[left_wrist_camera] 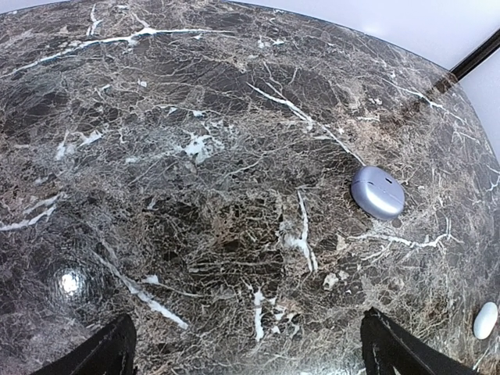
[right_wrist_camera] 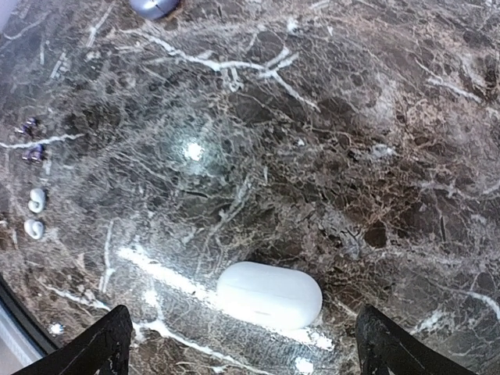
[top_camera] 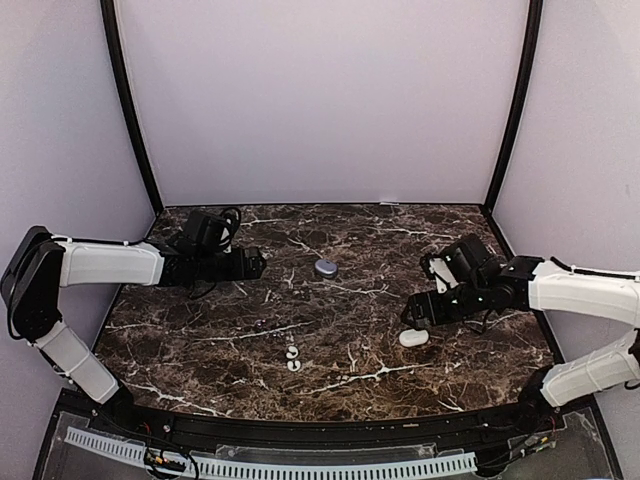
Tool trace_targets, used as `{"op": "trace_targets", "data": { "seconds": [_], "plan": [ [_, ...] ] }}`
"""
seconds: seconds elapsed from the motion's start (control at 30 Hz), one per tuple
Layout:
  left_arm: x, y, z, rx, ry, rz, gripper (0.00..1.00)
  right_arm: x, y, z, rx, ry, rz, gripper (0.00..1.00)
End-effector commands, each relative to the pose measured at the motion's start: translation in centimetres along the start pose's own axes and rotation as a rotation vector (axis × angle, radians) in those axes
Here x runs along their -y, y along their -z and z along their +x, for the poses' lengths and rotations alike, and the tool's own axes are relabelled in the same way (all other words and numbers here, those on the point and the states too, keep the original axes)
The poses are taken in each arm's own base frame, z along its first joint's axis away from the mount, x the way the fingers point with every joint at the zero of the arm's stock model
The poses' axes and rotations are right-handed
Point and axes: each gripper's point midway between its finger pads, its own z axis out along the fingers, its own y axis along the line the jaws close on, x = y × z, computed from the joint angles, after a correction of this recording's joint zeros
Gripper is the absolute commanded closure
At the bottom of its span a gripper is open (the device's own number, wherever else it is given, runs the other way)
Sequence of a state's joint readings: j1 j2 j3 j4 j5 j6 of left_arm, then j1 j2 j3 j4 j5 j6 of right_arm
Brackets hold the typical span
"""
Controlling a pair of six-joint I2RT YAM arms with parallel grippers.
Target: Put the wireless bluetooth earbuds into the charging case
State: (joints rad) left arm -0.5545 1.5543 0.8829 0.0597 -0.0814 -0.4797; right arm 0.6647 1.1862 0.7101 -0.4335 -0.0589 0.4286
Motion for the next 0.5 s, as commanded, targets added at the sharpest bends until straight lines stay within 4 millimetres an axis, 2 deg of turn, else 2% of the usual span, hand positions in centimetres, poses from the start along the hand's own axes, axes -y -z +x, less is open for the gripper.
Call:
{"op": "trace_targets", "data": {
  "seconds": [0.0,0.27,0.47],
  "plan": [
    [1.2,0.3,-0.8,0.026,0.009,0.047,0.01,1.0,-0.5,1.2,-0.044,0.004,0.184,0.03],
    [0.9,0.3,-0.6,0.026,0.005,0.035,0.01,1.1,-3.0,4.0,-0.154,0.1,0.36,0.04],
    [0.6,0.3,-0.4,0.024,0.003,0.025,0.01,0.9,-3.9,4.1,-0.167,0.126,0.398,0.04]
  ]
}}
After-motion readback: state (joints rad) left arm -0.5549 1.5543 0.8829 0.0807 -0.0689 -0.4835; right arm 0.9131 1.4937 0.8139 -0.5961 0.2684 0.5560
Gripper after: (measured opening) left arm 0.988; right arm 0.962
